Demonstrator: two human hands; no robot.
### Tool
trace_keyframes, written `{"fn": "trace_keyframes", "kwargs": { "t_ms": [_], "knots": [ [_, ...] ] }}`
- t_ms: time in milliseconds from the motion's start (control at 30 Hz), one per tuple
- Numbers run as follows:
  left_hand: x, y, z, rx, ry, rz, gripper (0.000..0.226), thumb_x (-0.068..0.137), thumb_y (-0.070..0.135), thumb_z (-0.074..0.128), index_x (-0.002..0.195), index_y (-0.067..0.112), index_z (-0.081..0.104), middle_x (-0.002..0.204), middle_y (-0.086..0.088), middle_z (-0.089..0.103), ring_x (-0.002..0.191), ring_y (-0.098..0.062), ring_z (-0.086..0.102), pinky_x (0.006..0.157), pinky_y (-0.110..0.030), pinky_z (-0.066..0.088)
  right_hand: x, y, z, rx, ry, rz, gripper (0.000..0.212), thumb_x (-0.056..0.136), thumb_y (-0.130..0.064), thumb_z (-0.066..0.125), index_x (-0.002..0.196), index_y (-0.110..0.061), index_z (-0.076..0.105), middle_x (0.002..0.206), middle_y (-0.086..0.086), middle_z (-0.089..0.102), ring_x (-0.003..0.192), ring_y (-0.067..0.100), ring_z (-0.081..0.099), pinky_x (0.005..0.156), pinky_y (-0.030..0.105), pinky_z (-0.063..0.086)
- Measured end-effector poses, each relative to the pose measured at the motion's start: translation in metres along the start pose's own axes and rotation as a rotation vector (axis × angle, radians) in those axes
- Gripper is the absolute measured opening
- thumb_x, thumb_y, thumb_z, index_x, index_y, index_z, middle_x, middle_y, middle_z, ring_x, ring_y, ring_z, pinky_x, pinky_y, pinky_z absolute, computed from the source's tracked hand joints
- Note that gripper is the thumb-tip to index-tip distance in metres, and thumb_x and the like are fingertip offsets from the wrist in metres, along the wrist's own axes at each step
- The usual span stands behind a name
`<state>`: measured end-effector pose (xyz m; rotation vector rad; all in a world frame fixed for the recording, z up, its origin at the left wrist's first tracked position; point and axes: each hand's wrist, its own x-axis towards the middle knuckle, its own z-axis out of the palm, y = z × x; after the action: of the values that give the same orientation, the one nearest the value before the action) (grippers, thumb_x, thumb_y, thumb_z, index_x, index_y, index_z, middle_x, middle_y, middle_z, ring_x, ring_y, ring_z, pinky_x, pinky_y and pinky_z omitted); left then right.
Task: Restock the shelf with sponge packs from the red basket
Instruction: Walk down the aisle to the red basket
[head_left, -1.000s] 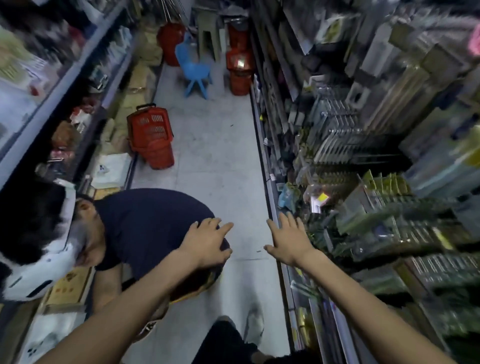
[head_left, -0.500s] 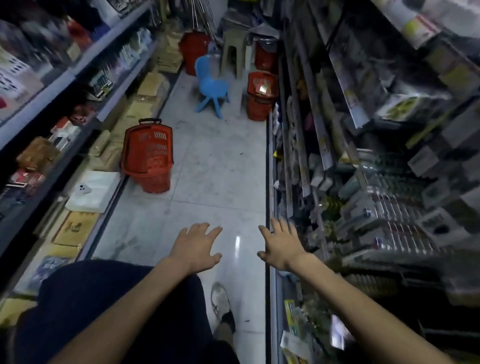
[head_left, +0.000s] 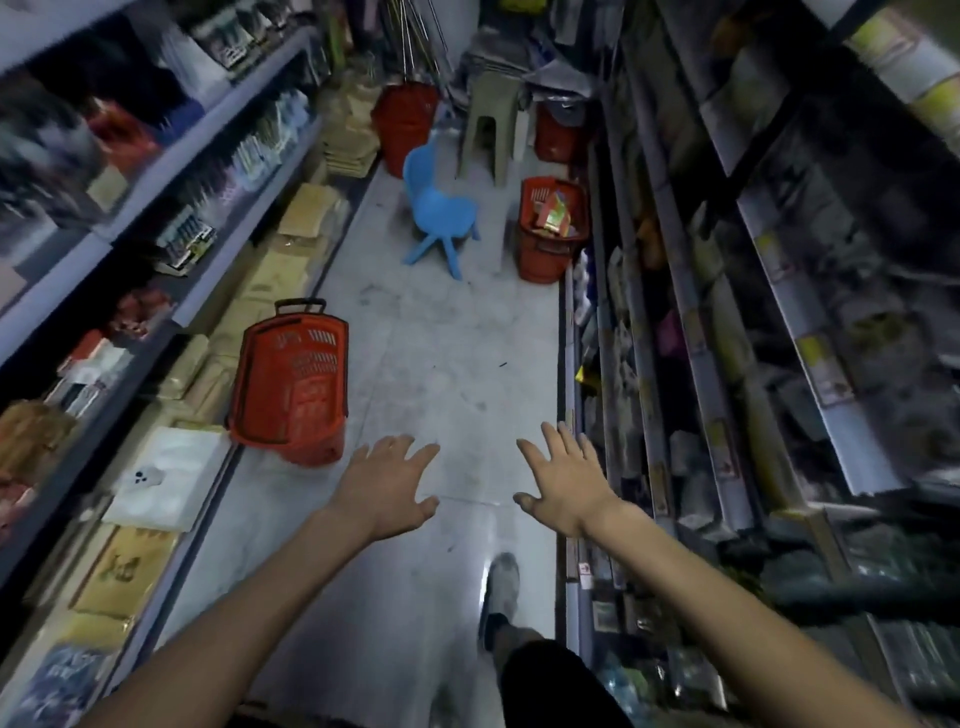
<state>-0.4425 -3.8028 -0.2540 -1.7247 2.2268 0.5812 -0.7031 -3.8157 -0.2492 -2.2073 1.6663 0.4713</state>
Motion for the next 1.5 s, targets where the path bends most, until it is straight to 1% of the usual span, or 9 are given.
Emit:
{"fn": "trace_keyframes", "kwargs": {
  "t_ms": [267, 533, 933, 1100, 1200, 1300, 1333, 1433, 1500],
  "knots": [
    [0.209, -0.037, -0.122, 0.075, -0.008, -0.01, 0.085, 0.088, 0.068, 0.044, 0.161, 0.031, 0.021, 0.165, -0.011, 0.027, 0.149, -0.031, 0.03, 0.118, -0.049, 0.032, 0.193, 0.084, -0.084, 0.099, -0.021, 0.045, 0.08, 0.1, -0.056, 0.046, 0.163, -0.023, 0.009, 0.17, 0.017, -0.005, 0.156, 0.038, -0.009, 0.125, 0.053, 0.001],
    [0.369, -0.063, -0.241, 0.068, 0.057, -0.034, 0.082, 0.093, 0.065, 0.048, 0.162, 0.033, 0.016, 0.168, -0.008, 0.019, 0.153, -0.028, 0.021, 0.121, -0.051, 0.026, 0.36, 0.142, -0.207, 0.156, 0.062, 0.014, 0.078, 0.1, -0.056, 0.046, 0.162, -0.023, 0.012, 0.169, 0.017, 0.001, 0.157, 0.037, -0.004, 0.126, 0.049, 0.0],
    [0.618, -0.151, -0.367, -0.004, 0.184, -0.059, 0.083, 0.094, 0.066, 0.045, 0.162, 0.036, 0.008, 0.171, -0.005, 0.006, 0.157, -0.027, 0.009, 0.125, -0.051, 0.017, 0.622, 0.193, -0.33, 0.165, 0.117, 0.063, 0.084, 0.097, -0.064, 0.046, 0.163, -0.024, 0.013, 0.17, 0.015, 0.001, 0.157, 0.036, -0.006, 0.126, 0.051, -0.001],
    [0.724, -0.187, -0.438, 0.003, 0.23, 0.012, 0.103, 0.07, 0.079, 0.017, 0.162, 0.032, 0.018, 0.169, -0.01, 0.017, 0.155, -0.029, 0.019, 0.122, -0.05, 0.023, 0.715, 0.221, -0.399, 0.146, 0.154, 0.116, 0.084, 0.096, -0.066, 0.046, 0.162, -0.025, 0.014, 0.17, 0.014, 0.001, 0.157, 0.034, -0.006, 0.125, 0.05, -0.001],
    [0.784, -0.199, -0.476, 0.011, 0.246, 0.062, 0.097, 0.073, 0.076, 0.03, 0.159, 0.031, 0.031, 0.163, -0.014, 0.032, 0.148, -0.033, 0.035, 0.115, -0.054, 0.035, 0.755, 0.243, -0.426, 0.173, 0.18, 0.164, 0.087, 0.093, -0.07, 0.045, 0.161, -0.026, 0.016, 0.17, 0.013, 0.001, 0.157, 0.034, -0.006, 0.125, 0.052, -0.001],
    [0.847, -0.202, -0.508, 0.035, 0.251, 0.168, 0.088, 0.074, 0.07, 0.042, 0.146, 0.022, 0.055, 0.146, -0.021, 0.054, 0.128, -0.041, 0.058, 0.096, -0.057, 0.052, 0.792, 0.268, -0.447, 0.221, 0.185, 0.218, 0.102, 0.077, -0.084, 0.024, 0.162, -0.027, 0.014, 0.17, 0.014, 0.003, 0.157, 0.035, -0.004, 0.125, 0.053, 0.0],
    [0.869, -0.202, -0.517, 0.035, 0.24, 0.196, 0.087, 0.074, 0.069, 0.044, 0.145, 0.021, 0.056, 0.145, -0.021, 0.055, 0.127, -0.042, 0.058, 0.094, -0.058, 0.054, 0.805, 0.278, -0.452, 0.239, 0.188, 0.238, 0.107, 0.071, -0.085, 0.017, 0.161, -0.027, 0.015, 0.17, 0.014, 0.004, 0.157, 0.035, -0.004, 0.125, 0.053, 0.0],
    [0.928, -0.191, -0.543, 0.03, 0.24, 0.252, 0.089, 0.075, 0.071, 0.04, 0.151, 0.026, 0.049, 0.153, -0.018, 0.048, 0.137, -0.04, 0.049, 0.102, -0.06, 0.048, 0.842, 0.31, -0.462, 0.272, 0.195, 0.304, 0.106, 0.073, -0.086, 0.02, 0.161, -0.028, 0.017, 0.17, 0.014, 0.006, 0.158, 0.034, -0.004, 0.126, 0.052, -0.001],
    [0.969, -0.18, -0.559, 0.069, 0.234, 0.289, 0.09, 0.075, 0.071, 0.036, 0.154, 0.028, 0.043, 0.157, -0.016, 0.043, 0.142, -0.039, 0.044, 0.108, -0.059, 0.044, 0.87, 0.333, -0.467, 0.287, 0.197, 0.34, 0.11, 0.069, -0.086, 0.014, 0.162, -0.027, 0.015, 0.17, 0.014, 0.006, 0.157, 0.034, -0.005, 0.126, 0.053, -0.001]
  ]
}}
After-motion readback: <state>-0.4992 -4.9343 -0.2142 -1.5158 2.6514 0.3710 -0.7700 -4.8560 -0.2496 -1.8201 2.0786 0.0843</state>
